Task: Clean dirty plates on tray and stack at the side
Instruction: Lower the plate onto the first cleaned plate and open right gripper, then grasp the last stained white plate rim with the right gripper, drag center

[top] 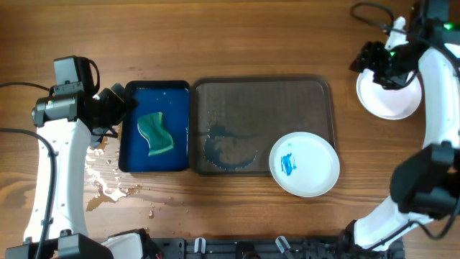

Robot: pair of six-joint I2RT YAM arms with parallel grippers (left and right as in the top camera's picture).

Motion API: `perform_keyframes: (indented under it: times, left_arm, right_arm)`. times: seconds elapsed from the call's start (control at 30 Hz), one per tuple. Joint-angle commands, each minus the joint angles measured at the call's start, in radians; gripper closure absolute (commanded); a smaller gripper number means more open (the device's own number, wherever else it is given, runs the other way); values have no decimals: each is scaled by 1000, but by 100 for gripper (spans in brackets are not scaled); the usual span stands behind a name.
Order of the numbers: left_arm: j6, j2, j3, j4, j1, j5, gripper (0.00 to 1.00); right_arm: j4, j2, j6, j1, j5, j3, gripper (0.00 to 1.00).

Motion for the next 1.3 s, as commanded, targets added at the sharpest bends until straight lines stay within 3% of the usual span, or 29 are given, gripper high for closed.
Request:
perform_keyframes:
  times: [0.0,0.07,0.37,0.53,0.77,0.9,0.97,1.07,1.13,1.23,1.27]
  left_arm:
    - [-3,10,6,1,-5,16,0]
    - [13,10,6,0,-5,15,0]
    - [13,10,6,1,-5,16,0]
    - [18,10,6,2,-5,16,0]
    - [37,10,6,0,-5,19,0]
    - [37,10,6,0,-5,19,0]
    - [37,10,6,0,-5,19,0]
    - [37,10,6,0,-5,19,0]
    - [37,10,6,1,-5,19,0]
    - [37,10,6,1,-5,19,0]
    - [37,10,6,0,-5,19,0]
  right_arm:
    - [-95,-72,10,89,148,1,28]
    - [-143,-112,21,145,160,1,33]
    - [-372,-334,326,435,334,-64,32]
    - [-332,-468,500,557,322,-461,31]
    - [-130,-507,671,559,198,-912,34]
    - [78,-507,810,559,119,-1033,49]
    - [147,-506,859,559,120,-1073,49]
    - [159,-506,873,559,148,-1089,51]
    - [159,-506,869,559,198,-1089,58]
    - [191,-506,761,559,241,-1089,91]
    - [209,-506,735,559,241,-1089,92]
